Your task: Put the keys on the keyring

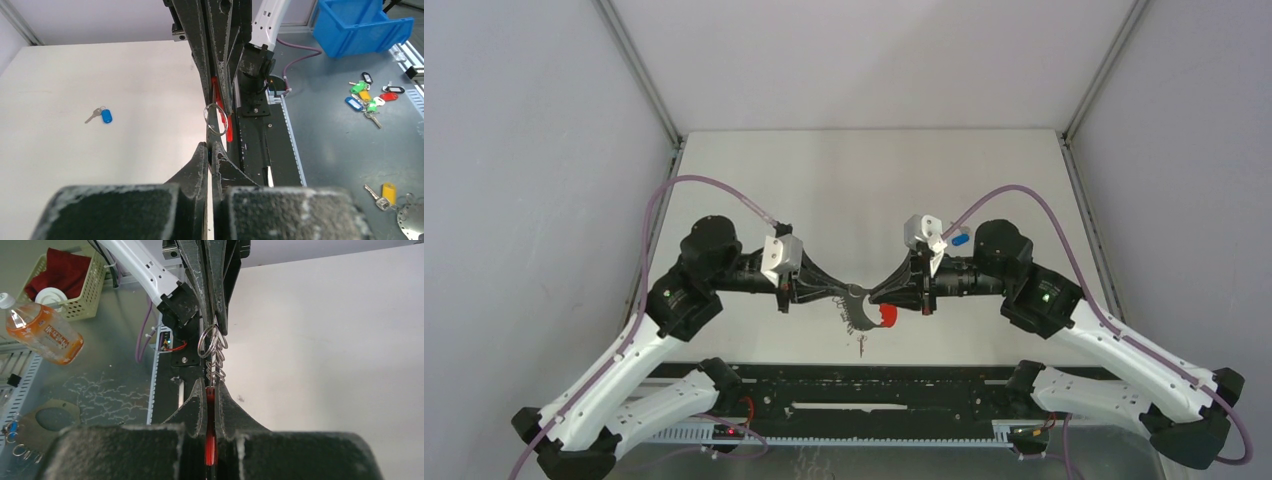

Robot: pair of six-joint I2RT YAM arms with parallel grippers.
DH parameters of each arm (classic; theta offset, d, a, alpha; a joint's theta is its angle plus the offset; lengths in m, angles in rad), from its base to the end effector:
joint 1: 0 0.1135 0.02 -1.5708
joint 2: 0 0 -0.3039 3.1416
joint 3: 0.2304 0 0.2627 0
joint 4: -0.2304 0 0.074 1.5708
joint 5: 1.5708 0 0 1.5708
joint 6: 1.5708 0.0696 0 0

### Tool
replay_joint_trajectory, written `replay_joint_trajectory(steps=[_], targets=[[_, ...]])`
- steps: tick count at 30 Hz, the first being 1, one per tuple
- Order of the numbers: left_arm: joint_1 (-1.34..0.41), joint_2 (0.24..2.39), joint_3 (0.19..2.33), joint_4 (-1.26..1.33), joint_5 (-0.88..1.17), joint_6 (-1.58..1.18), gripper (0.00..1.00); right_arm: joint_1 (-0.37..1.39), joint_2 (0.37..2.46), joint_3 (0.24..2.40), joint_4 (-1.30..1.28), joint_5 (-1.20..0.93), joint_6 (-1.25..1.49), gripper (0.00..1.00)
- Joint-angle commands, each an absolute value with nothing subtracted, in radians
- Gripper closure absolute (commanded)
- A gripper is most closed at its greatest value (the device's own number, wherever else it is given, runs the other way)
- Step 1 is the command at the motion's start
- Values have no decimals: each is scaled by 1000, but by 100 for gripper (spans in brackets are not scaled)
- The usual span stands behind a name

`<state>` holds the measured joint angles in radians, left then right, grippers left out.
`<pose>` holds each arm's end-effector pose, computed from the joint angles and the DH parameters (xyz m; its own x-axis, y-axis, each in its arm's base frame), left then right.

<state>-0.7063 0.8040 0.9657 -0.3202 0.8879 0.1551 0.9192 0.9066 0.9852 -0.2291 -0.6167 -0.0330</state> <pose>0.0930 -0.1503 0.4141 0.0347 0.0986 -0.9945 0.9990 -0.0327 0.0316 0.0967 0.1932 0.4131 -0.0580 -0.1205 -0.9910 -0.9979 0.0361 0.0541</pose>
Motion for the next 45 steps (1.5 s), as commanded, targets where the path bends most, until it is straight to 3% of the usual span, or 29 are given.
replay_joint_trajectory(steps=[1, 15, 19, 20, 22, 24, 31, 45], targets=[[-723, 812, 1003, -270, 1000, 132, 100, 947, 938, 1027, -64, -622, 27, 99], [-723, 802, 999, -246, 1002, 141, 100, 971, 1005, 1026, -23, -611, 88, 97], [-723, 802, 1004, -266, 1004, 159, 100, 971, 1011, 1026, -16, -590, 98, 100], [-724, 801, 1005, -280, 997, 175, 95, 971, 1008, 1026, -18, -577, 103, 100], [-723, 795, 1005, -318, 961, 230, 62, 970, 1001, 1026, -23, -551, 105, 100], [-729, 777, 999, -336, 888, 303, 55, 970, 1000, 1027, -19, -532, 109, 100], [-799, 709, 951, -311, 661, 472, 57, 969, 995, 1027, -15, -509, 122, 100], [-800, 678, 922, -273, 652, 388, 66, 968, 941, 1027, -36, -500, 102, 100]])
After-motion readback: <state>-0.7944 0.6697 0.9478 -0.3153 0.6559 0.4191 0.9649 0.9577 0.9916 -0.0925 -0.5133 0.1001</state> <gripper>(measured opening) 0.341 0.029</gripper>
